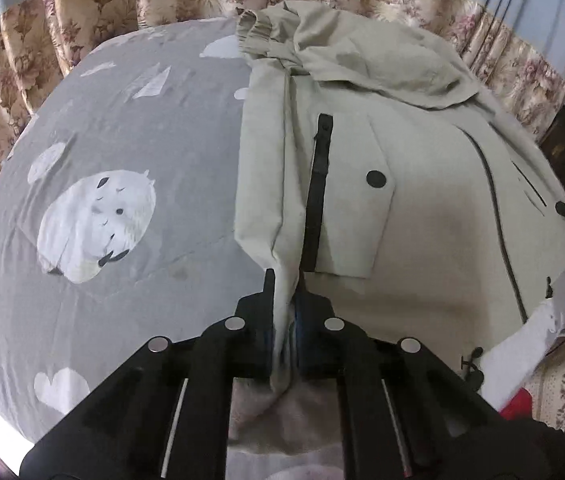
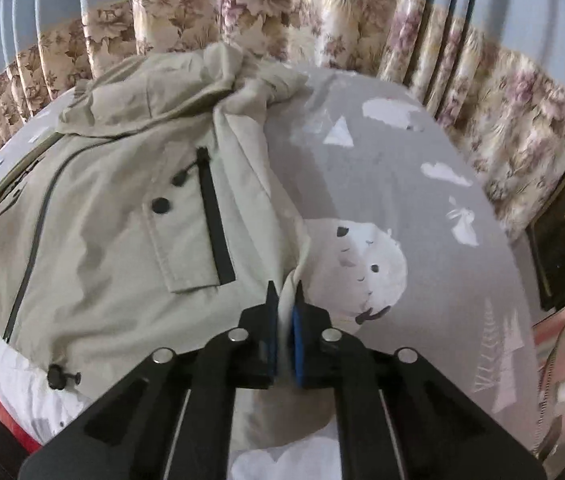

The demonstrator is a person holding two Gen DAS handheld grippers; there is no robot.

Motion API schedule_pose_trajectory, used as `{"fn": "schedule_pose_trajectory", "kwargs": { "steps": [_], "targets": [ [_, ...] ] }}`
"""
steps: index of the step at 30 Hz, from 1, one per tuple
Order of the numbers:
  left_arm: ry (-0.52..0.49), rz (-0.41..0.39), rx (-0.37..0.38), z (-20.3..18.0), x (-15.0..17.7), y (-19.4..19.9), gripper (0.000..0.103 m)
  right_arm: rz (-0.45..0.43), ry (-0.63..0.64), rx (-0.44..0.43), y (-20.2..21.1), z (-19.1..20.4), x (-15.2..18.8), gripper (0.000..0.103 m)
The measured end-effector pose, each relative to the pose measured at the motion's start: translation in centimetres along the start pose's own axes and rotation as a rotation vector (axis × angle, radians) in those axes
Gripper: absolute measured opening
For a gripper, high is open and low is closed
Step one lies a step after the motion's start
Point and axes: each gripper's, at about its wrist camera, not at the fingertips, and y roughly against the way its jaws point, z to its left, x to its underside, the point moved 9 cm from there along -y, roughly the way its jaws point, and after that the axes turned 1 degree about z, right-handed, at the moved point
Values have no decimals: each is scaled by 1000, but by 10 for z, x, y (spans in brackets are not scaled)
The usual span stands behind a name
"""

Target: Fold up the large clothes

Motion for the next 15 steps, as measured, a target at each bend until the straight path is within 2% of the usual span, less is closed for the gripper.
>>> {"fn": "schedule_pose_trajectory", "kwargs": {
  "steps": [2, 6, 9, 11, 14, 15],
  "targets": [
    [-6, 18, -8, 0, 7, -1, 5, 9, 59, 79, 12, 0, 7, 5],
    [-27, 37, -38, 0, 17, 6, 7, 64, 41, 111, 12, -14, 19, 5],
    [9, 46, 11, 8, 19, 0, 8, 108, 11, 87, -7, -21, 31, 5],
    [25, 48, 27, 11, 16, -1, 8, 104, 1, 84, -11, -21, 31, 5],
    [3, 45, -19, 8, 16, 0, 11, 102, -46, 30, -10, -24, 28, 5],
    [-3, 45, -32, 7, 15, 0, 13, 101, -74, -11, -9, -25, 27, 6]
  ]
}}
